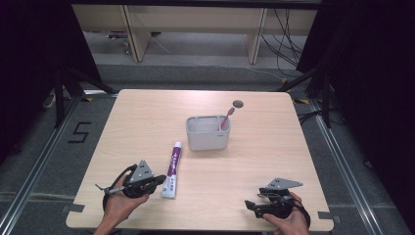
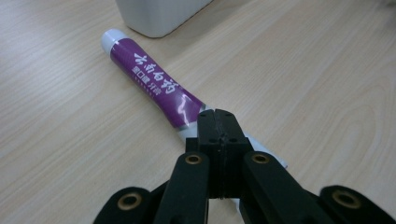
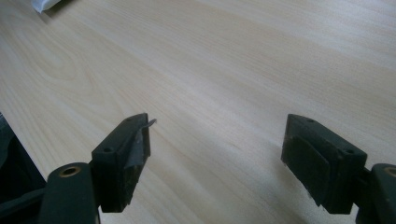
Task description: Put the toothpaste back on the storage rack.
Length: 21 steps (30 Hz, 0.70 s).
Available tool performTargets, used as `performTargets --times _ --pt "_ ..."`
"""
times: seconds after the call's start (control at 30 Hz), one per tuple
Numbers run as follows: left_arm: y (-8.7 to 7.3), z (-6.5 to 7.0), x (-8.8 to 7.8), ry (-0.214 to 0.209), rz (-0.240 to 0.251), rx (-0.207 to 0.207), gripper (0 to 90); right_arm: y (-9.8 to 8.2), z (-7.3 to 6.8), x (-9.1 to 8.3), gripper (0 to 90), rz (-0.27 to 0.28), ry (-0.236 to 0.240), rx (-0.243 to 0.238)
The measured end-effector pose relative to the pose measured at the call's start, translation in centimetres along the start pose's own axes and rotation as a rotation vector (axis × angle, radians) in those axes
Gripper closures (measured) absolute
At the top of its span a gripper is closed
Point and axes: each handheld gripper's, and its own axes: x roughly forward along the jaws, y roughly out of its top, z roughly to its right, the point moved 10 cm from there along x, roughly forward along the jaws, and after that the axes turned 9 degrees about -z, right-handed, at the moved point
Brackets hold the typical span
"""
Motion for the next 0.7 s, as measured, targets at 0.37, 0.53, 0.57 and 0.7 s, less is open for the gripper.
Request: performTargets --times 0.37,0.53,0.57,0.7 --pt "1.1 -0.7 1.1 0.002 -0.004 0.009 89.8 0.0 -0.2 0.1 24.6 -0.005 0.020 0.014" --pt "1.5 -1.3 1.4 0.009 -0.005 0.009 89.8 -0.1 -0.5 0.1 24.6 -0.012 0.037 0.023" --pt "1.7 -1.4 1.5 0.008 0.002 0.009 89.8 -0.1 -0.6 0.1 24.6 -0.018 0.044 0.026" --pt "2.3 -1.5 2.1 0.003 -0.004 0.015 89.8 -0.1 -0.4 0.2 24.6 -0.016 0.047 0.014"
